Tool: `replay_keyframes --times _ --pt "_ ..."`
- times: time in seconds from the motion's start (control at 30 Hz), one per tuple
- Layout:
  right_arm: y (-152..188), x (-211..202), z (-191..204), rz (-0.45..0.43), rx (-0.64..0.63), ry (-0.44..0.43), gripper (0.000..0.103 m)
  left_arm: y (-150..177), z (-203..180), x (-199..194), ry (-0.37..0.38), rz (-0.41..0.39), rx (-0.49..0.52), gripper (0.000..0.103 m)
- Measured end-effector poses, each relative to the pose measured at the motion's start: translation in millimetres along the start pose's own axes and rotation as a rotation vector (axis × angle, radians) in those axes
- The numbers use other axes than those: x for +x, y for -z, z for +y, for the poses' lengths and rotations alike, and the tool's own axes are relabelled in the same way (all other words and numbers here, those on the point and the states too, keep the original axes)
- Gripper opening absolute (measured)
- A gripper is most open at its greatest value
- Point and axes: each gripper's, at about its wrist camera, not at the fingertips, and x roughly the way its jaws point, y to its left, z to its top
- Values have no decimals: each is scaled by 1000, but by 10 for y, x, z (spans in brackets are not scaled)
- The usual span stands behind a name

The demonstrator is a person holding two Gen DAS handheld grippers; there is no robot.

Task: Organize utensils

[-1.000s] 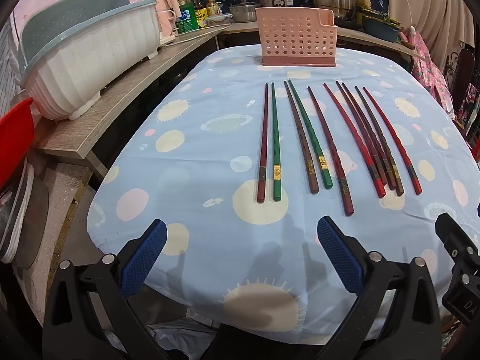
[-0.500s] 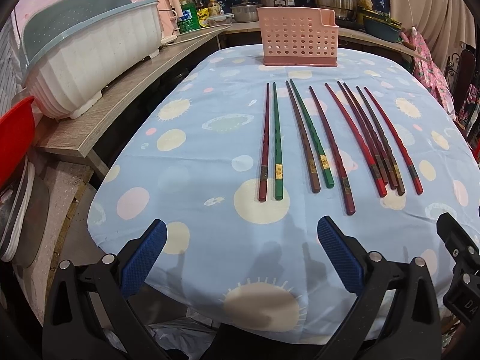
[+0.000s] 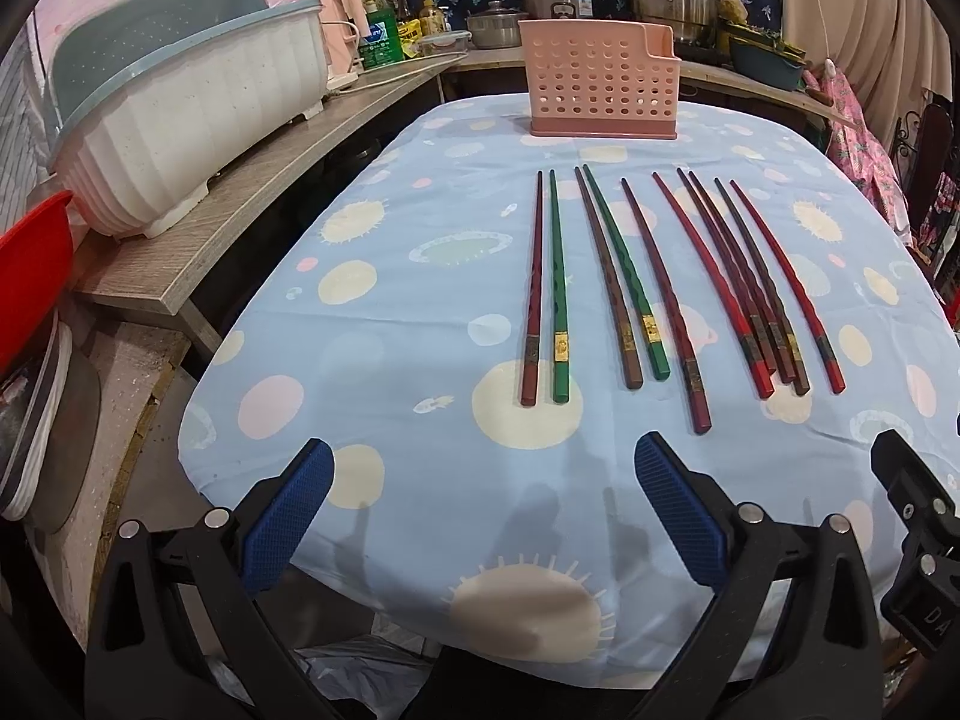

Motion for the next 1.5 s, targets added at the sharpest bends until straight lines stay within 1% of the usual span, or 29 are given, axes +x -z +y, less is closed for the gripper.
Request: replay_keyframes --times 1.5 --pt "-12 -21 19 -8 -3 -2 96 -43 17 -67 -1 -17 -6 96"
